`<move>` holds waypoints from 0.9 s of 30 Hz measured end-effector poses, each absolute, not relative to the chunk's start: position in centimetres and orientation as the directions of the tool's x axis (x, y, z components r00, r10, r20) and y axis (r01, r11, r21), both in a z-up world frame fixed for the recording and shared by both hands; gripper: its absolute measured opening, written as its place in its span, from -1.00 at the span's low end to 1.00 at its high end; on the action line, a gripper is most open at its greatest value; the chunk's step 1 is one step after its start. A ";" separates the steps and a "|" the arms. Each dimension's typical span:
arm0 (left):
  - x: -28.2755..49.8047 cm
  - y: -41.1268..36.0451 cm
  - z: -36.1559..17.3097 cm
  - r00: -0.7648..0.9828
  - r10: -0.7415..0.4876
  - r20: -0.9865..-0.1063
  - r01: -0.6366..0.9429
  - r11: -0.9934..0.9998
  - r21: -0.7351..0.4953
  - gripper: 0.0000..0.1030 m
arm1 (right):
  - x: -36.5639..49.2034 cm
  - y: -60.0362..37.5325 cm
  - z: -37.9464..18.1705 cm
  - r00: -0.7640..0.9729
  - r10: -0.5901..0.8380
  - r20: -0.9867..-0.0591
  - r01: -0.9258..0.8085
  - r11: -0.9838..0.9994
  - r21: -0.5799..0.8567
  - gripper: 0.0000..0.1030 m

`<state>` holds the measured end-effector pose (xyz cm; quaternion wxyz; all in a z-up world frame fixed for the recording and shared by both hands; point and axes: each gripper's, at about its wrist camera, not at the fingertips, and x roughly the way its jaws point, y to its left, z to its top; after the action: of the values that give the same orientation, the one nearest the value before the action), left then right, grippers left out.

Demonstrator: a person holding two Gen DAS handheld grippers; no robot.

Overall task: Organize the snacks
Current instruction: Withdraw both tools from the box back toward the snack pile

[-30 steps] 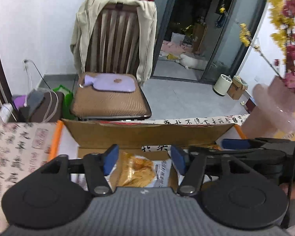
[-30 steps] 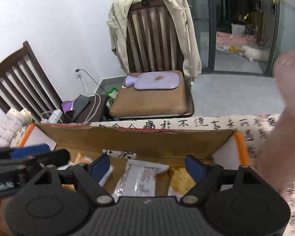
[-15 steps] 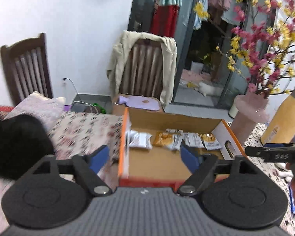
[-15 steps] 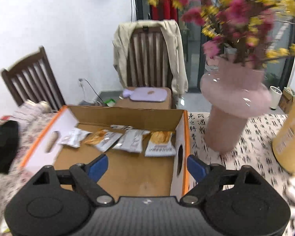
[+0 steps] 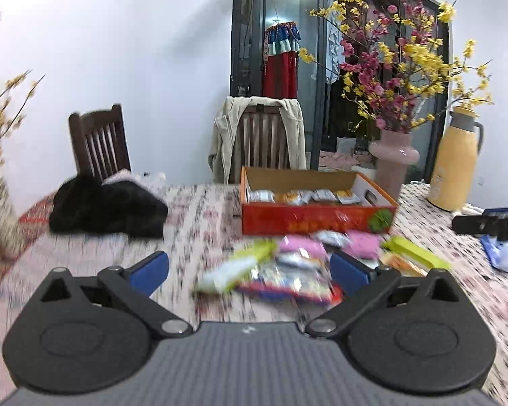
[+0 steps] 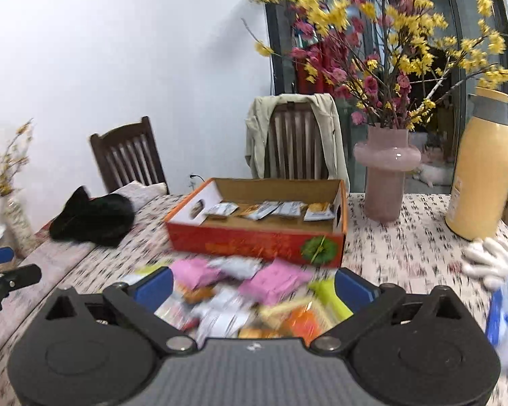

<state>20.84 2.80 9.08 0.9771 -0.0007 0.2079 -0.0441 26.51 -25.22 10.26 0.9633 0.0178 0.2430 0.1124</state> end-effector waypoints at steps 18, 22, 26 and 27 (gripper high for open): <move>8.8 2.2 1.1 0.878 -0.086 -0.471 0.100 0.995 0.004 1.00 | 8.8 -21.4 0.2 0.853 0.238 -0.465 -0.214 0.971 0.104 1.00; 8.3 1.8 1.1 0.882 -0.084 -0.464 0.102 0.995 0.015 1.00 | 8.2 -21.7 0.4 0.869 0.214 -0.447 -0.192 0.977 0.095 1.00; 8.5 1.8 1.1 0.879 -0.083 -0.470 0.101 0.995 0.013 1.00 | 8.4 -21.9 0.4 0.866 0.215 -0.452 -0.189 0.977 0.103 1.00; 8.7 1.8 1.0 0.876 -0.083 -0.474 0.101 0.995 0.012 1.00 | 8.5 -21.9 0.4 0.866 0.213 -0.453 -0.186 0.977 0.103 1.00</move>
<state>8.66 1.82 1.03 0.9684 0.0183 0.2440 -0.0476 8.49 -21.90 0.37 0.9654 0.0278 0.2378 0.1032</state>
